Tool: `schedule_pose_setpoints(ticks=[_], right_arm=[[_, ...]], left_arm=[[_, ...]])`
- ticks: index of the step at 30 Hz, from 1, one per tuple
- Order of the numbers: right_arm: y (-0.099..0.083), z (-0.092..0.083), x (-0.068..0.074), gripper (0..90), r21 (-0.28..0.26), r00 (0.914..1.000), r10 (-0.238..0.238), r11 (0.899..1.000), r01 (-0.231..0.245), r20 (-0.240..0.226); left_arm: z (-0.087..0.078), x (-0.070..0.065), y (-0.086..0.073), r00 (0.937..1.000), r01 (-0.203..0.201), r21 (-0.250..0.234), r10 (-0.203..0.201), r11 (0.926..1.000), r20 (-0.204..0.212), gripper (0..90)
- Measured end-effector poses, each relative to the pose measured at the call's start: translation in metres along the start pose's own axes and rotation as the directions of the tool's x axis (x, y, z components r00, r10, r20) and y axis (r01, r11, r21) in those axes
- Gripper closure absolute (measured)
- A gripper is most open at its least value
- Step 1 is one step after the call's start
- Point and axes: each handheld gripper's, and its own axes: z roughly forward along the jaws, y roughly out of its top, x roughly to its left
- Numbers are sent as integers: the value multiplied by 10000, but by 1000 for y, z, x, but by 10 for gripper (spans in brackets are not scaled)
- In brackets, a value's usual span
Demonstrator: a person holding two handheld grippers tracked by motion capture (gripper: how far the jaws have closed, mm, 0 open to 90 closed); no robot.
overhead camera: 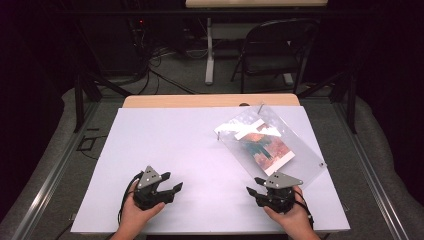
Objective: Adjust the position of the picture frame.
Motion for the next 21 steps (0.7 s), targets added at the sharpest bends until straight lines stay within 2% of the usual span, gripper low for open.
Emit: schedule_pose_setpoints(ticks=[8,14,21], right_arm=[[-1,1,0,546,53,10000,90,9999,-90,-19],[-1,0,-1,554,-51,9995,302,9995,-302,10],[0,0,-1,557,-99,9992,389,9992,-389,73]], left_arm=[[3,5,0,9984,570,246,-570,9981,21,418],[7,9,5,9941,1039,262,-1046,9942,278,505],[16,10,17,9930,1106,166,-1112,9937,397,566]])
